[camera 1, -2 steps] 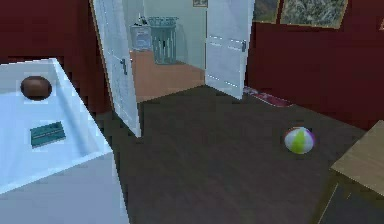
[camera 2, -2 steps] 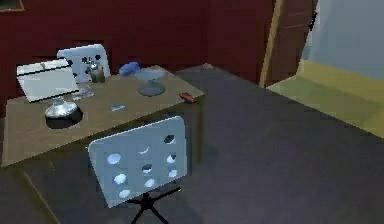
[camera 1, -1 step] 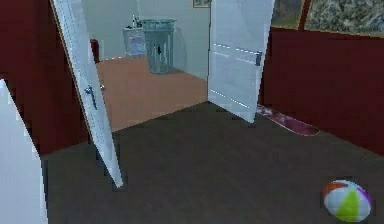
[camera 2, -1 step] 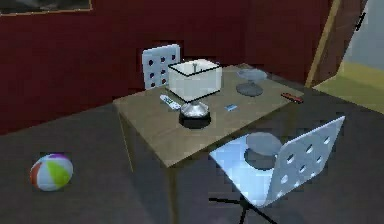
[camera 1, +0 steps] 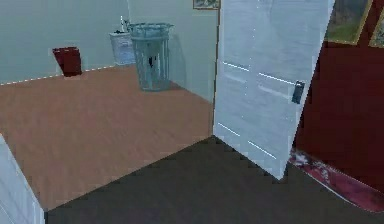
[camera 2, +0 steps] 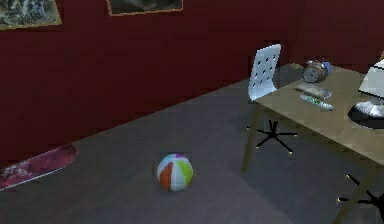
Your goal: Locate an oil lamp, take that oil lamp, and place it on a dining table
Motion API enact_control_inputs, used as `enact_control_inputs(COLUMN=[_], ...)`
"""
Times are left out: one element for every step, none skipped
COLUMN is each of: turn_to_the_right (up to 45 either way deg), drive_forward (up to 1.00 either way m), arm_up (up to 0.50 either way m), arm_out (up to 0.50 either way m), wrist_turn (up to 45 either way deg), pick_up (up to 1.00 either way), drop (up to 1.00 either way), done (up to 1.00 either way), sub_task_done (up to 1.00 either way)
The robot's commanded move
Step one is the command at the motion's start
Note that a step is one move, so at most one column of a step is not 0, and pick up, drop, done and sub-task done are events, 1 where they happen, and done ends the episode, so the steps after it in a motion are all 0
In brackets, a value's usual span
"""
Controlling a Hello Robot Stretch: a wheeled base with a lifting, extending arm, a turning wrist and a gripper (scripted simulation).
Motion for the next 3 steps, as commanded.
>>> enact_control_inputs(turn_to_the_right=[0.0, -27.0, 0.0], drive_forward=[0.50, 0.00, 1.00], arm_up=[0.00, 0.00, 0.00], arm_out=[0.00, 0.00, 0.00], wrist_turn=[0.0, 0.0, 0.0], pick_up=[0.00, 0.00, 0.00], drop=[0.00, 0.00, 0.00], done=[0.00, 0.00, 0.00], sub_task_done=[0.00, 0.00, 0.00])
